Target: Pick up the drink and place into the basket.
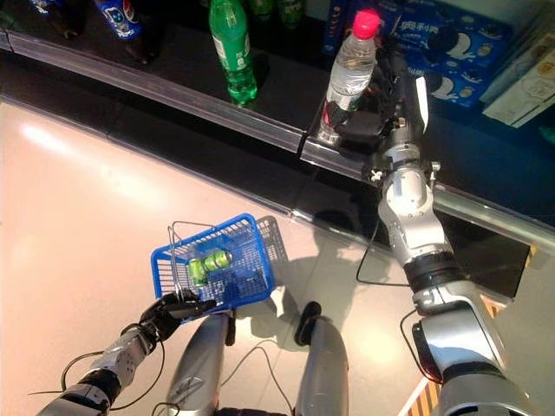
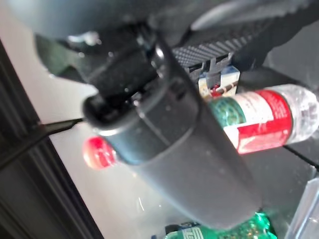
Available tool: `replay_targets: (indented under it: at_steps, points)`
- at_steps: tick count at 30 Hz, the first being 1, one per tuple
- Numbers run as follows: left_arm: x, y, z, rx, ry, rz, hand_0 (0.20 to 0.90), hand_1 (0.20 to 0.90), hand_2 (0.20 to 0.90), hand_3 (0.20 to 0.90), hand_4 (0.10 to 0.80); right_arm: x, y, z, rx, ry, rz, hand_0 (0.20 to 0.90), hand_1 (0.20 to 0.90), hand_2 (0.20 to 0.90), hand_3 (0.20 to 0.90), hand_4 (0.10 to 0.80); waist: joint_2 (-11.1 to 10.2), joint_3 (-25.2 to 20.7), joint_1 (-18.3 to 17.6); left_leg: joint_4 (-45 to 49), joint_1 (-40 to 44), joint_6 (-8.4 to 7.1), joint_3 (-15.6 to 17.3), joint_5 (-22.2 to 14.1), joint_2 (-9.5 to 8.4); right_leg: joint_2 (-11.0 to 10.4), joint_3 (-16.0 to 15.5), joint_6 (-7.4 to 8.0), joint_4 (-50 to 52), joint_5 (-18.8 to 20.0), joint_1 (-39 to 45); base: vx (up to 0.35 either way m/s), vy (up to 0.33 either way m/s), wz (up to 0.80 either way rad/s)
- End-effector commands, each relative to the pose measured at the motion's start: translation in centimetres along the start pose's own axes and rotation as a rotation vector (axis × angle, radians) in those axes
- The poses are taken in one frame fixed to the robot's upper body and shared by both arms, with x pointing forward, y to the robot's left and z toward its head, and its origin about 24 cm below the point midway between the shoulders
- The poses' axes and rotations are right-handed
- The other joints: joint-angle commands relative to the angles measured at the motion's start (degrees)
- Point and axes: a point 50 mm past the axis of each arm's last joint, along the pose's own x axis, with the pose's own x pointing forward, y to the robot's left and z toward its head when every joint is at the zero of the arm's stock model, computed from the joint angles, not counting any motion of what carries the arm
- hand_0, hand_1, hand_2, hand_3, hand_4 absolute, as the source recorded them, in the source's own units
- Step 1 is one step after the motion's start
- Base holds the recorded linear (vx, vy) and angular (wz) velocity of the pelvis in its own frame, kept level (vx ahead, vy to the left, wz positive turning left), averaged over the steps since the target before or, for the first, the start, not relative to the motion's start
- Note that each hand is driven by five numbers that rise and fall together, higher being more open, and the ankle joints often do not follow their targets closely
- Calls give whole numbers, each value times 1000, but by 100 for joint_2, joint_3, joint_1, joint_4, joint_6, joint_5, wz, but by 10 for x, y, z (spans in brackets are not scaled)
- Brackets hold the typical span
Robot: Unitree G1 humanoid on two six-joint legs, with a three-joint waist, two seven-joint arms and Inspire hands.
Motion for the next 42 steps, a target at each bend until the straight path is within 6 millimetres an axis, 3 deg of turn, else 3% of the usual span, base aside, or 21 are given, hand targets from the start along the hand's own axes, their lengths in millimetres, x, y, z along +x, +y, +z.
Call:
replay_targets:
  at_steps: [1, 17, 23, 24, 25, 26, 27, 31, 42]
  points:
    - [-26, 24, -49, 111, 187, 21, 300, 300, 300, 200, 100, 27, -10, 79, -5, -287, -12, 900, 900, 900, 900, 800, 7, -162, 134, 445, -1, 236, -74, -372, -22, -63, 32, 320, -1127, 831, 389, 0, 0, 0]
    - [-25, 22, -49, 85, 197, 0, 300, 300, 300, 200, 100, 33, 5, 76, 3, -219, 67, 900, 900, 900, 900, 800, 23, -167, 199, 291, 88, 268, -77, -351, -62, -119, -31, 344, -1221, 871, 422, 0, 0, 0]
    - [-23, 20, -47, 99, 194, -15, 300, 300, 300, 200, 100, 38, 5, 68, 121, -149, 84, 900, 900, 900, 900, 800, 47, -154, 239, 242, 105, 275, -83, -343, -77, -140, -63, 345, -1254, 887, 427, -4, -2, 1]
    - [-23, 20, -47, 99, 194, -16, 300, 300, 300, 200, 100, 39, 5, 68, 131, -145, 86, 860, 860, 860, 853, 753, 48, -153, 242, 235, 110, 275, -84, -340, -78, -140, -65, 345, -1259, 890, 429, 0, 0, 0]
    - [-22, 18, -46, 99, 191, -22, 300, 300, 300, 200, 100, 40, 6, 66, 193, -125, 93, 547, 547, 547, 488, 388, 59, -148, 251, 209, 124, 282, -84, -333, -82, -148, -71, 346, -1264, 895, 430, 0, 0, 0]
    - [-22, 18, -46, 100, 190, -24, 300, 300, 300, 200, 100, 40, 6, 65, 212, -119, 94, 507, 507, 507, 442, 342, 62, -147, 253, 202, 129, 282, -82, -332, -83, -151, -73, 348, -1265, 896, 430, 0, 0, 0]
    - [-22, 17, -46, 101, 189, -27, 300, 300, 300, 200, 100, 41, 6, 64, 249, -109, 93, 300, 300, 300, 200, 100, 69, -148, 262, 183, 140, 281, -81, -333, -86, -153, -79, 349, -1277, 893, 437, 0, 0, 0]
    - [-20, 14, -46, 103, 189, -41, 300, 300, 300, 200, 100, 44, 6, 57, 347, -69, 77, 300, 300, 300, 200, 100, 99, -158, 293, 117, 173, 275, -83, -323, -103, -171, -113, 361, -1308, 902, 455, 0, 0, 0]
    - [-20, 11, -48, 109, 191, -55, 300, 300, 300, 200, 100, 45, 6, 54, 391, -55, 57, 300, 300, 300, 200, 100, 138, -145, 329, 37, 192, 303, -75, -309, -127, -200, -154, 376, -1317, 926, 430, 2, 2, 3]
